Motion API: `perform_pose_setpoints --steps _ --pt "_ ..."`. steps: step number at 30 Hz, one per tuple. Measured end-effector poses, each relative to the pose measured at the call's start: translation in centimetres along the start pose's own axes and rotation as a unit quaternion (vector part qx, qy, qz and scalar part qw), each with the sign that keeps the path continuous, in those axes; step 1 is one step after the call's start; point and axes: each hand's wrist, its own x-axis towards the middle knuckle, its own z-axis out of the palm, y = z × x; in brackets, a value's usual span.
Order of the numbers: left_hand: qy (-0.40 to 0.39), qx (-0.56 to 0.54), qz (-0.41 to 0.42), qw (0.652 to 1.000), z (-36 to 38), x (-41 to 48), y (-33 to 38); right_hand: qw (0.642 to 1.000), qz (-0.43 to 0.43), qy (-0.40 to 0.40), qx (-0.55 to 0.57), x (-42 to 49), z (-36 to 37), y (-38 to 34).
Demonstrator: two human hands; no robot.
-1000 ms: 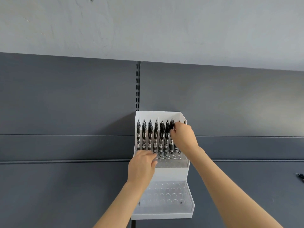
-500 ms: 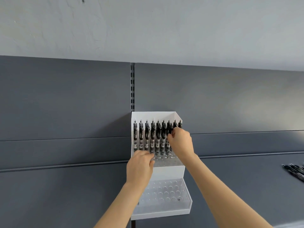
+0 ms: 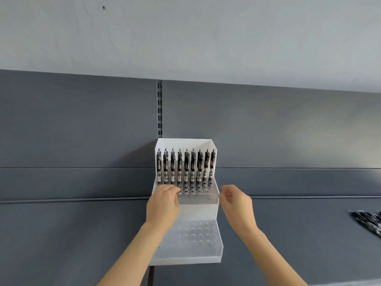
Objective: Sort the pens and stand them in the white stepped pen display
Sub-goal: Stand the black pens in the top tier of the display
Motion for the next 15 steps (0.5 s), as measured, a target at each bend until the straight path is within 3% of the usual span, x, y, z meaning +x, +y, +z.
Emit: perform_pose_setpoints --steps 4,6,8,11,15 --pt "0.029 0.125 0.025 0.991 0.6 -1.2 3.7 0.999 0.037 -0.012 -0.026 -3.3 -3.6 5.7" --pt "0.028 0.095 0.061 0.993 2.2 -2.9 6.9 0.997 0.043 -0.03 -0.058 -4.3 -5.6 8.5" --pt "-0.004 0.054 0.09 0.995 4.4 -4.9 9.9 0.992 0.044 -0.06 -0.101 -5.1 -7.9 11.1" --pt "-0.092 0.019 0.065 0.993 7.0 -7.2 14.1 0.976 0.046 -0.107 -0.185 -5.9 -11.9 14.6" --pt "-0.156 0.057 0.066 0.984 10.2 -8.8 19.2 0.957 0.071 -0.13 -0.25 -6.6 -17.0 19.0"
